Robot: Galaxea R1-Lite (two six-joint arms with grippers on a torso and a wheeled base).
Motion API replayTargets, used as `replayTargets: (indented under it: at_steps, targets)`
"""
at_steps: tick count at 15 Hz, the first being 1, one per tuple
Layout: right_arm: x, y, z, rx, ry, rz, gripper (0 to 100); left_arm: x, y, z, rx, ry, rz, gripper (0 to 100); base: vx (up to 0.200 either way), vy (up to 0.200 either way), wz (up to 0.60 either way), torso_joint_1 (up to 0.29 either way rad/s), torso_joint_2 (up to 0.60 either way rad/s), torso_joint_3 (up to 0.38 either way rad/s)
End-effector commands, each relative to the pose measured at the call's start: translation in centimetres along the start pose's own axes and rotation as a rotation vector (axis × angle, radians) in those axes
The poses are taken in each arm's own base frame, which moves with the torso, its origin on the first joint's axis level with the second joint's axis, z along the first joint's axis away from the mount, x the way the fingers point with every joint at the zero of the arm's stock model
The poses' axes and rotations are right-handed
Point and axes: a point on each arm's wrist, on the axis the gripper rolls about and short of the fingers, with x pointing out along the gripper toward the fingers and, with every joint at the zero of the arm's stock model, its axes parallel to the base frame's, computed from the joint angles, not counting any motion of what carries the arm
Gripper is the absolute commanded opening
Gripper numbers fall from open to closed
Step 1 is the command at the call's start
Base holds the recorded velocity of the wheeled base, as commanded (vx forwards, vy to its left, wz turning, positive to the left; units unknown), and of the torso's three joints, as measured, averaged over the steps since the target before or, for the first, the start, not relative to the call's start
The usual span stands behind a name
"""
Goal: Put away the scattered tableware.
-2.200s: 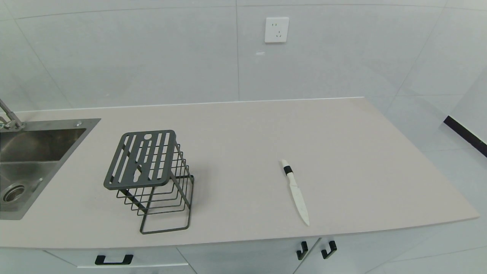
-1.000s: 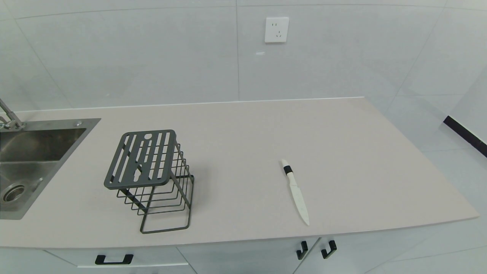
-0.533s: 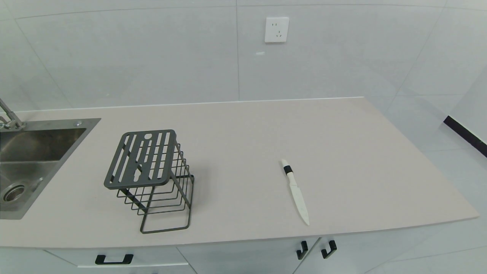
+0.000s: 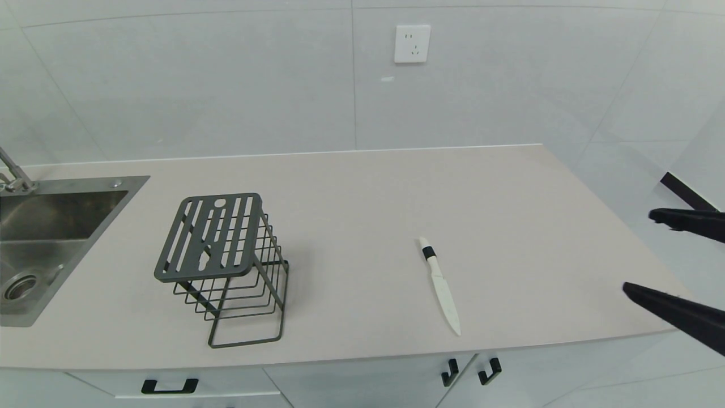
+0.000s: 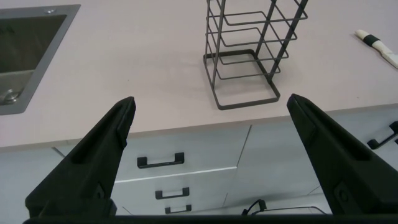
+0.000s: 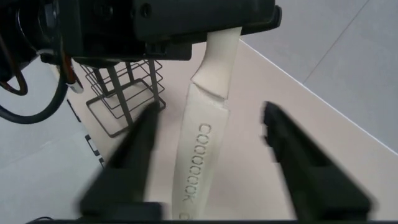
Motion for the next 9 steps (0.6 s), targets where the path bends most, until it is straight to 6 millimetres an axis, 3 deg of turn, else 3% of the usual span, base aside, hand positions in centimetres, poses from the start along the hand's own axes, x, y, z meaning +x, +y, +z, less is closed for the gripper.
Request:
replayTargets:
  at_steps: [1,6,7,9]
  targets:
    - [4.1,0.3,-0.5,0.014,0.107,0.077,100,0.0,0.0,0.0,0.0,0.0,0.0,100,0.0,0.0,0.0,0.0,0.0,0.0]
    - [6.9,1.9,-0.3,-0.019,0.184,0.067,100,0.0,0.0,0.0,0.0,0.0,-0.001,100,0.0,0.0,0.0,0.0,0.0,0.0]
    - [8.9,2.7,-0.8,0.044,0.241,0.075,100,0.0,0.0,0.0,0.0,0.0,-0.006,100,0.0,0.0,0.0,0.0,0.0,0.0]
    - [10.2,3.4,-3.7,0.149,0.364,0.059,100,0.0,0.0,0.0,0.0,0.0,-0.009,100,0.0,0.0,0.0,0.0,0.0,0.0]
